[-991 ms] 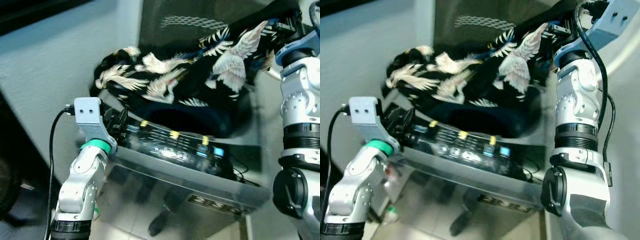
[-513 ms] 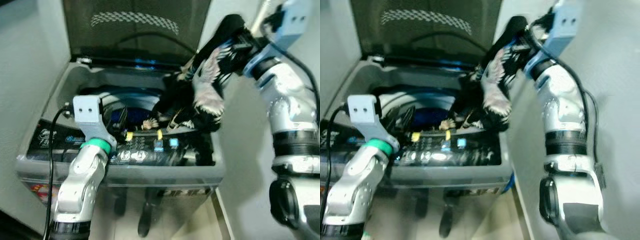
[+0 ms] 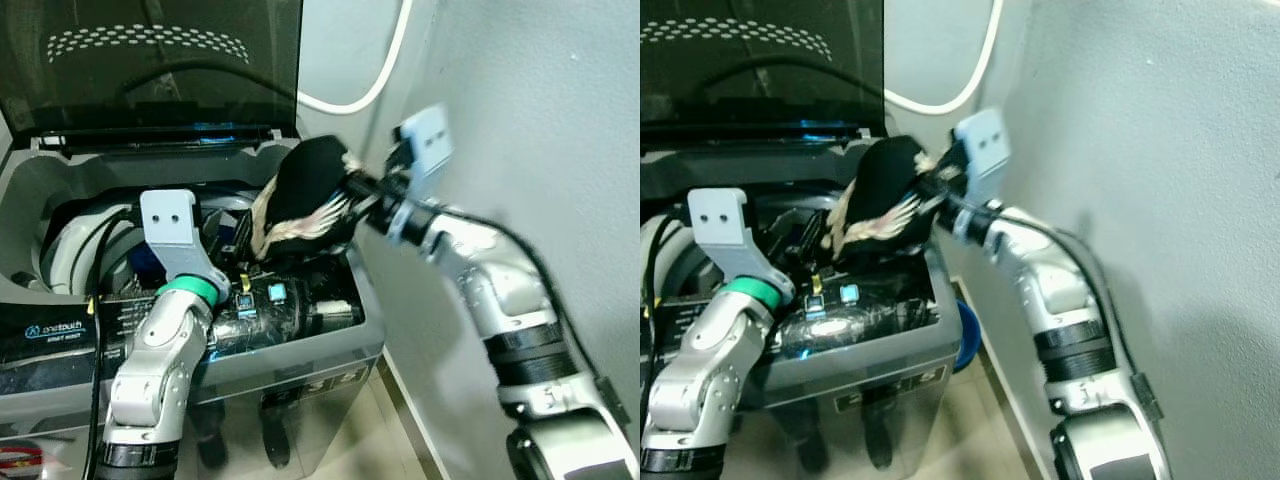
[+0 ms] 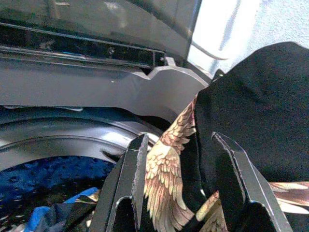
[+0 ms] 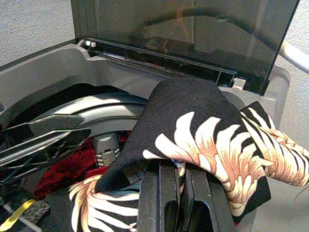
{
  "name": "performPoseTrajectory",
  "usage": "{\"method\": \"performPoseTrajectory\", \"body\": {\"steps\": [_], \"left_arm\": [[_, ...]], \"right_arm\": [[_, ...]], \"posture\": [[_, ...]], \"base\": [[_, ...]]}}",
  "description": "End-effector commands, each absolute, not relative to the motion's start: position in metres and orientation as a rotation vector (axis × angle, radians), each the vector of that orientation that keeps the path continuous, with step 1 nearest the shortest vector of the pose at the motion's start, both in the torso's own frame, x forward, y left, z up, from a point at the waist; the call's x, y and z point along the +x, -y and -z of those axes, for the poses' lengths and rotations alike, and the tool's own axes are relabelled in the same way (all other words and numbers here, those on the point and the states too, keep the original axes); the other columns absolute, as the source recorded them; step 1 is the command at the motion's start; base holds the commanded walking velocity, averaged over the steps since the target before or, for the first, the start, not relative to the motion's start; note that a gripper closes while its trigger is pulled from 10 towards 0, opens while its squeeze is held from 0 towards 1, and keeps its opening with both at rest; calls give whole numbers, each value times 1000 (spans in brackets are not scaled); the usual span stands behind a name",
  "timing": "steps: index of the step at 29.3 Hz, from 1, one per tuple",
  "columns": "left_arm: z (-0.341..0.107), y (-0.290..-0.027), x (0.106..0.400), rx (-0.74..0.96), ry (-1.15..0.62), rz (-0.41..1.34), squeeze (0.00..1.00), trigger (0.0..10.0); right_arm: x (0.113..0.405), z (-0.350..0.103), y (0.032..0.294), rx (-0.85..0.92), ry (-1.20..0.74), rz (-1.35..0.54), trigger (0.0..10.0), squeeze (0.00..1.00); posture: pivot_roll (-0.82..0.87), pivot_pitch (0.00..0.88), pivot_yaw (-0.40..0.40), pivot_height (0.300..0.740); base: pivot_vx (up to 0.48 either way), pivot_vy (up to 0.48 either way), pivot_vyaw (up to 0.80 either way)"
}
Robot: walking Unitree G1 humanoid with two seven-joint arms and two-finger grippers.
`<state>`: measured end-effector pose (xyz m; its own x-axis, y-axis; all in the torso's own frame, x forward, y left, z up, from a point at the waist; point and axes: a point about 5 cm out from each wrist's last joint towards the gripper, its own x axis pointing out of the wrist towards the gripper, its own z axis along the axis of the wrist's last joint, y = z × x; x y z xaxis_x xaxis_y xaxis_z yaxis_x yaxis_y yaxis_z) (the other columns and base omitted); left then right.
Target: Clothes washing
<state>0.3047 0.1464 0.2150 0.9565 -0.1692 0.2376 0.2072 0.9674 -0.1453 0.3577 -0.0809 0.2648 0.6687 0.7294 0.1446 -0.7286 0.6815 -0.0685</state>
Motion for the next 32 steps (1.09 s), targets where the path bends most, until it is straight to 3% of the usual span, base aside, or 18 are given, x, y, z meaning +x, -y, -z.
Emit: {"method": "performPoseTrajectory", "body": {"steps": [1, 32], "left_arm": [[-209, -147, 302, -152, 199, 183, 0, 10000], [-215, -155, 300, -122, 226, 80, 0, 10000]], "right_arm": [[360, -263, 85, 7, 143, -790, 10000, 0], [357, -286, 81, 216, 247, -746, 10000, 0]], "posture": [[97, 43, -56, 740], [105, 39, -59, 740]], "base": [[0, 0, 0], [0, 0, 0]]}}
